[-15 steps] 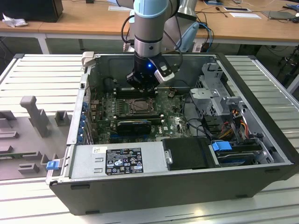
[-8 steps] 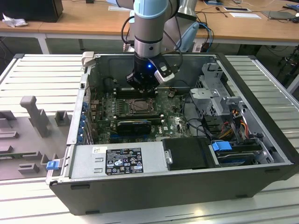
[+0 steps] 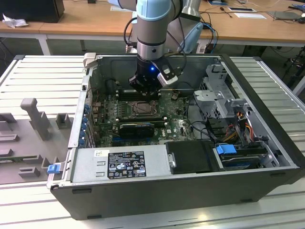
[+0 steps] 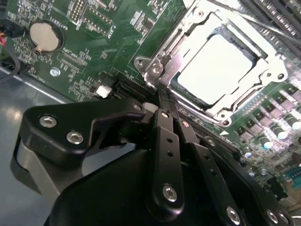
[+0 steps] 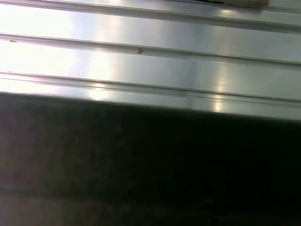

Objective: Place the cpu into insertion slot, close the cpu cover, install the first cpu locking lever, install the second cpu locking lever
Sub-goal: 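Install the first cpu locking lever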

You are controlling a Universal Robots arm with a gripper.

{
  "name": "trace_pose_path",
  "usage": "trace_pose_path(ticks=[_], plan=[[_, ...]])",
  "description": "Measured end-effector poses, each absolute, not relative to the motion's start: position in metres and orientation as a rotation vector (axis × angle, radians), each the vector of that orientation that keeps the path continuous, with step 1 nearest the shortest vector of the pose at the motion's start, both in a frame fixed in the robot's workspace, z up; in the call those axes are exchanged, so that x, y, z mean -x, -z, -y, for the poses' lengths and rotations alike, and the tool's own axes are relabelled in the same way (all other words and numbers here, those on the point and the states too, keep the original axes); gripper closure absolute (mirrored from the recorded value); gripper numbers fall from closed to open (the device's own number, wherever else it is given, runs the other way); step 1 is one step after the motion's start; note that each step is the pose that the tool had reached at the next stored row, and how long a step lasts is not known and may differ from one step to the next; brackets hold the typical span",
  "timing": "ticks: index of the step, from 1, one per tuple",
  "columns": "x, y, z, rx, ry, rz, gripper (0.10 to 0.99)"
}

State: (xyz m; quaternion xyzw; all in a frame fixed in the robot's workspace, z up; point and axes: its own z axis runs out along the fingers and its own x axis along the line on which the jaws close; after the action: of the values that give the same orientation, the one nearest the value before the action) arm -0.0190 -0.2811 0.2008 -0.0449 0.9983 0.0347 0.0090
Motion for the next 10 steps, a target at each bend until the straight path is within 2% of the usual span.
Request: trace_pose_path(ticks=[6, 10], plan=[[0.019, -0.221, 0.281, 0.14, -0.125, -3.117, 0.98], [0.019, -0.222, 0.285, 0.14, -0.125, -3.117, 0.98]])
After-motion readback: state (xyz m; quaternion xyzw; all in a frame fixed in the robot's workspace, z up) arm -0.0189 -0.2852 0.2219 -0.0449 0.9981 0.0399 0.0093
